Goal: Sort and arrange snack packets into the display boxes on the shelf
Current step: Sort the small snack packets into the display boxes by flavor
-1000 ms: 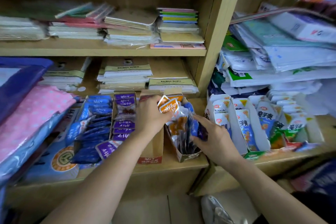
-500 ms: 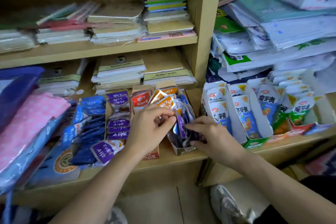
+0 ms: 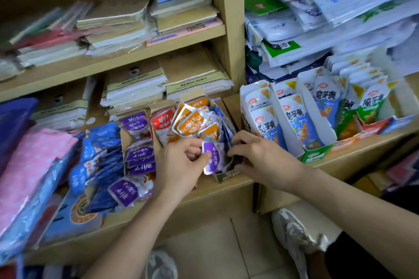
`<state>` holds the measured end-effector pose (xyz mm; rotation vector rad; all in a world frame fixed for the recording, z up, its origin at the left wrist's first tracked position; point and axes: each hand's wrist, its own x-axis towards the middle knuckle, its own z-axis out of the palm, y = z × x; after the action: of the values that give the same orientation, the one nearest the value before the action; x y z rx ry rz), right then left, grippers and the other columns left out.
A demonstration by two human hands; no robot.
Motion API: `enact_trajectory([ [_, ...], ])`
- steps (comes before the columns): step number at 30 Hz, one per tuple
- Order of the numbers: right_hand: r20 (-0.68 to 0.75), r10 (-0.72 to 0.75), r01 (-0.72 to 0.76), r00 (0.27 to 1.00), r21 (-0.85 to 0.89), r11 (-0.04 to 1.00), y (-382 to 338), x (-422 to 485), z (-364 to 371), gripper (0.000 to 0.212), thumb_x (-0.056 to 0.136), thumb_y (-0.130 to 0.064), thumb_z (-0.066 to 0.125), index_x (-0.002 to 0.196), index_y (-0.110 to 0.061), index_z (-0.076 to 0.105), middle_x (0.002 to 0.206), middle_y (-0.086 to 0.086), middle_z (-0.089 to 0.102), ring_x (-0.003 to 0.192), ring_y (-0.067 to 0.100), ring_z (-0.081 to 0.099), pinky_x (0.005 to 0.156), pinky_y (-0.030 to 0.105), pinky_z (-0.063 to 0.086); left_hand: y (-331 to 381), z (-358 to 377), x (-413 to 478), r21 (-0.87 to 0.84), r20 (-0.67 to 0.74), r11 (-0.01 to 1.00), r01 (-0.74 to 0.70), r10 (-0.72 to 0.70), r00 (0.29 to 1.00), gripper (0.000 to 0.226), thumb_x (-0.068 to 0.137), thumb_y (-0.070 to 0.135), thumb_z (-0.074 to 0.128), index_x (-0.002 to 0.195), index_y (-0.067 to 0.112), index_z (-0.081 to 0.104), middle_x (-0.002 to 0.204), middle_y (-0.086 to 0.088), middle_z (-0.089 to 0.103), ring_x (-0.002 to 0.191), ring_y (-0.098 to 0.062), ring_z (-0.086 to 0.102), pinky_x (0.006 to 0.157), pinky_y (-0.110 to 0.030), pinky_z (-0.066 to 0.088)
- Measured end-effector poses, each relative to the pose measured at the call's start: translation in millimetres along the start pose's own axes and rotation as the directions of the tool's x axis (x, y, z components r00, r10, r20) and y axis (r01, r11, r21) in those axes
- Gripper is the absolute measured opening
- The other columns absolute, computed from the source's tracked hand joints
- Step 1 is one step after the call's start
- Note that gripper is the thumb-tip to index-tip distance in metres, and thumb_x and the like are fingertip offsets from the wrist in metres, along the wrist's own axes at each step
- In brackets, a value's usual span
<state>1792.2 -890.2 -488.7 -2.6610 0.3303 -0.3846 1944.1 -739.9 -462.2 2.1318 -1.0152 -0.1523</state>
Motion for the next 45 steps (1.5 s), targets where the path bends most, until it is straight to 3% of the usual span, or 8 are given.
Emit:
enact_trajectory([
  [7, -0.096, 0.089, -0.083, 0.991, 0.071, 0.994, -5, 4, 5, 0.029, 0.084, -0.033, 0.076, 0.108, -0.02, 0.067, 0.109, -0.003, 0.059, 0.093, 0.021, 0.063, 0.077, 0.043, 0.055, -2, -24, 4, -0.382, -0.044, 0.92, 0.085, -0.11, 0.993, 0.007, 0.091, 0.016, 0.072, 0.092, 0.021, 0.068, 0.087, 0.003, 0.071, 0.08, -0.007, 0.069, 0.061, -0.02, 0.057],
  [14, -0.172, 0.245, -0.118, 0.954, 0.538, 0.835, -26, 28, -7, 0.073, 0.075, -0.039, 0.086, 0.136, -0.029, 0.048, 0.124, -0.015, 0.056, 0.114, 0.004, 0.058, 0.086, 0.022, 0.054, -8, -50, 6, -0.453, -0.011, 0.871, 0.191, -0.219, 0.976, 0.019, 0.094, 0.031, 0.067, 0.093, 0.013, 0.064, 0.085, 0.002, 0.075, 0.059, -0.013, 0.067, 0.05, -0.031, 0.052],
  [18, -0.045, 0.214, -0.134, 0.976, 0.653, 0.746, -39, 47, -15, 0.043, 0.08, -0.025, 0.082, 0.116, -0.033, 0.061, 0.108, -0.016, 0.068, 0.108, 0.002, 0.064, 0.077, 0.018, 0.057, -9, -54, 5, -0.5, 0.011, 0.829, 0.251, -0.284, 0.959, 0.016, 0.09, 0.03, 0.072, 0.091, 0.015, 0.066, 0.086, 0.001, 0.077, 0.069, -0.021, 0.071, 0.047, -0.025, 0.05],
  [22, -0.093, 0.289, -0.131, 0.953, 0.733, 0.668, -49, 64, -8, 0.021, 0.082, -0.018, 0.081, 0.09, -0.011, 0.063, 0.084, -0.001, 0.076, 0.081, 0.015, 0.074, 0.065, 0.037, 0.062, -18, -71, 2, -0.588, 0.106, 0.759, 0.28, -0.271, 0.957, 0.024, 0.08, 0.01, 0.08, 0.1, 0.018, 0.07, 0.089, 0.0, 0.079, 0.074, -0.009, 0.071, 0.053, -0.019, 0.051],
  [27, -0.17, 0.395, -0.156, 0.903, 0.726, 0.67, -66, 86, 7, 0.021, 0.089, -0.019, 0.075, 0.09, -0.007, 0.058, 0.088, 0.001, 0.077, 0.075, 0.007, 0.074, 0.06, 0.029, 0.059, -52, -104, 0, -0.545, -0.09, 0.812, 0.21, -0.306, 0.948, 0.023, 0.082, 0.005, 0.08, 0.1, 0.017, 0.071, 0.089, -0.001, 0.079, 0.074, -0.01, 0.071, 0.06, -0.024, 0.054],
  [31, -0.182, 0.439, -0.156, 0.88, 0.762, 0.629, -79, 99, 19, 0.023, 0.092, -0.018, 0.072, 0.101, -0.004, 0.057, 0.092, 0.005, 0.077, 0.077, 0.012, 0.075, 0.063, 0.035, 0.061, -92, -142, 3, -0.511, -0.495, 0.855, 0.088, -0.376, 0.783, 0.021, 0.085, 0.005, 0.078, 0.088, 0.021, 0.065, 0.084, -0.002, 0.075, 0.07, -0.004, 0.068, 0.067, -0.033, 0.058],
  [35, -0.21, 0.42, -0.139, 0.883, 0.738, 0.66, -94, 105, 28, 0.02, 0.094, -0.021, 0.069, 0.111, -0.016, 0.06, 0.092, -0.006, 0.072, 0.072, -0.007, 0.07, 0.054, 0.014, 0.052, -121, -172, 1, -0.409, -0.665, 0.912, 0.037, -0.325, 0.672, 0.032, 0.083, 0.003, 0.078, 0.083, 0.026, 0.057, 0.084, -0.006, 0.074, 0.066, 0.004, 0.067, 0.071, -0.033, 0.056],
  [45, -0.164, 0.451, -0.179, 0.877, 0.761, 0.623, -107, 114, 40, 0.019, 0.094, -0.022, 0.067, 0.106, -0.025, 0.052, 0.087, -0.02, 0.064, 0.069, -0.006, 0.069, 0.053, 0.014, 0.054, -128, -172, -3, 0.026, -0.591, 0.992, 0.12, -0.081, 0.803, 0.021, 0.081, 0.019, 0.082, 0.084, 0.026, 0.062, 0.072, 0.016, 0.069, 0.066, -0.004, 0.068, 0.065, -0.038, 0.058],
])
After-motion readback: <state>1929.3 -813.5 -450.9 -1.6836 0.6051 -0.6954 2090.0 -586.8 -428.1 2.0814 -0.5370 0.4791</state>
